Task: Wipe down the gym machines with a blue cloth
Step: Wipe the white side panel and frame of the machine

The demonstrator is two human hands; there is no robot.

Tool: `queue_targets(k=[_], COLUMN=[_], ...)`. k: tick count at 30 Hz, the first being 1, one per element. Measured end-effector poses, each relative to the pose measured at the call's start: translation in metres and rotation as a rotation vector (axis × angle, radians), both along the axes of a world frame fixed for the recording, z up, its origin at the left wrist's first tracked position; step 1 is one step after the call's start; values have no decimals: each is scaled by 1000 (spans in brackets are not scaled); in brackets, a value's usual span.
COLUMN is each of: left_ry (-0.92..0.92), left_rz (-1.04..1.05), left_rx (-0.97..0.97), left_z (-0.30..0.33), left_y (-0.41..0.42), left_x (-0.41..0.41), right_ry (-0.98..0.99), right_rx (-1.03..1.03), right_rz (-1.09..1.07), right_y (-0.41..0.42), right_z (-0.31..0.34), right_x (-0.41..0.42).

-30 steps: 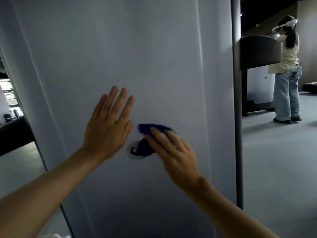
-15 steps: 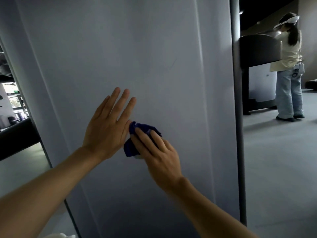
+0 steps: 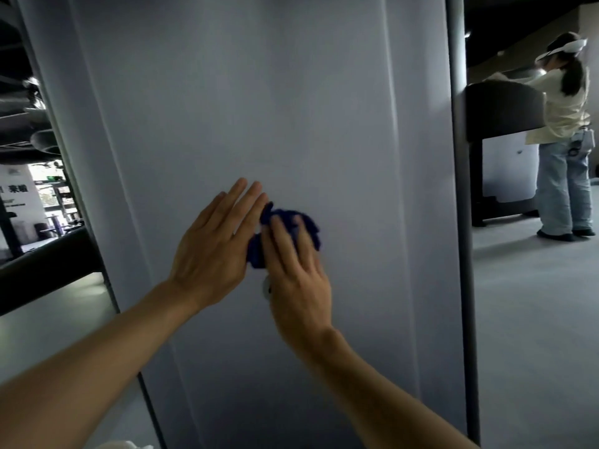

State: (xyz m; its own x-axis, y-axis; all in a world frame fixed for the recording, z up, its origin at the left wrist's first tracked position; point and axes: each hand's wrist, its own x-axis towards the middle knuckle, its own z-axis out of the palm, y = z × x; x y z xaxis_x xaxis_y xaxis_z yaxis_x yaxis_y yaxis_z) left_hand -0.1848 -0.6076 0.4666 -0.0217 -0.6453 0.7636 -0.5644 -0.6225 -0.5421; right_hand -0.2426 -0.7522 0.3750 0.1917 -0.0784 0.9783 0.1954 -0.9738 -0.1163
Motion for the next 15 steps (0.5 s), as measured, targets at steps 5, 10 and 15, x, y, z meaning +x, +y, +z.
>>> queue_targets(k=[5, 10, 15], left_ry=[-3, -5, -15], left_rz=[20, 75, 113], left_rx=[14, -19, 31], left_z=[-4, -11, -10], left_y=[5, -6, -2], left_x=[2, -1, -1], right_ry=[85, -14, -112], right_rx=[-280, 487, 368], right_rz=[-52, -77, -34], right_y=[-54, -116, -46], right_z=[7, 29, 40], right_x=[-9, -28, -3])
